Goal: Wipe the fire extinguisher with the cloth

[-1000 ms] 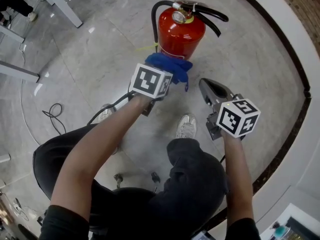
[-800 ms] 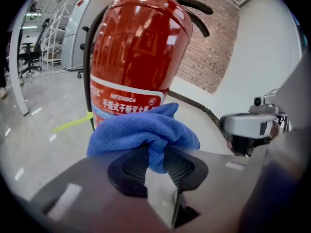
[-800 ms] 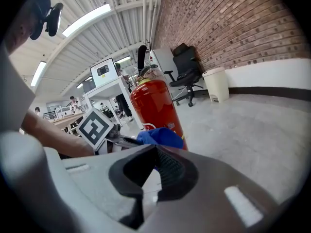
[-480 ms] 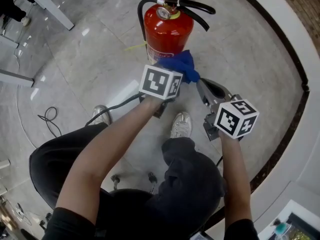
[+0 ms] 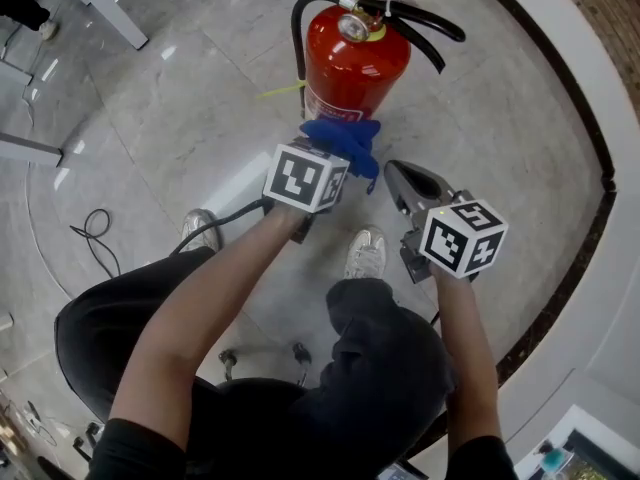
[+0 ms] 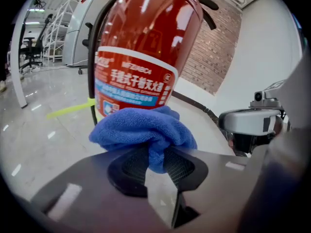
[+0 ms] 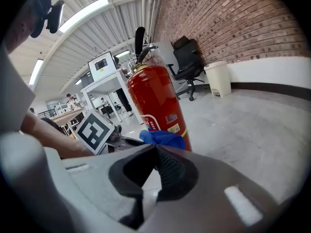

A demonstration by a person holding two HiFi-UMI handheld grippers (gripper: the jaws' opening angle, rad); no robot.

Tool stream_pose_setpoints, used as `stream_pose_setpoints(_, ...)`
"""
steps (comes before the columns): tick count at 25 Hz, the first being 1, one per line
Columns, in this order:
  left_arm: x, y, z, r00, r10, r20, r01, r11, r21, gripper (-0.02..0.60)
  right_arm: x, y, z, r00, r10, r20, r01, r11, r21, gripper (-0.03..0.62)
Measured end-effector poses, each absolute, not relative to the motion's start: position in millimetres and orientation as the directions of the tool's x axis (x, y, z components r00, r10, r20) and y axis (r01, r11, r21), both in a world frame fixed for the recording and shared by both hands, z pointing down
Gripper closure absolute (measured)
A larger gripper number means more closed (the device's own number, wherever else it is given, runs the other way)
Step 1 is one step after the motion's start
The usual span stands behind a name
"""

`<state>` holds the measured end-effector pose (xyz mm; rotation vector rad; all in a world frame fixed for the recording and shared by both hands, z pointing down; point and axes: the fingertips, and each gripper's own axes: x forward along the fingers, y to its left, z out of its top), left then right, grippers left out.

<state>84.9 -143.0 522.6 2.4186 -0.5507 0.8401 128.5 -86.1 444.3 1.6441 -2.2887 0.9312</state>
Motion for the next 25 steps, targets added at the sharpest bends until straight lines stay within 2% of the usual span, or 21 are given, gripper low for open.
stream_pose_setpoints(7,45.3,-175.3,525.3,0.679,-0.221,0.700,-0.542,-0.794,0.275,0.492,104.8,-116.8,437.6,-0.406,-0.782,0.472,-0.895,0.235,-0.380,0.591)
stream_pose_setpoints(12,20.9,-213.0,522.8,0.650,-0.286,0.704,-0.585,-0.780,0.223,0.492,94.0,-128.1,435.9,-0.418,-0.777,0.471,-0.892,0.251,-0.377,0.591)
stream_pose_setpoints(25,20.4,-247.7,532.5,0.606,-0.334,0.722,-0.607,-0.780,0.149,0.494,115.3,-118.7,448.4,-0.398,-0.781,0.482,-0.896,0.216,-0.389,0.591)
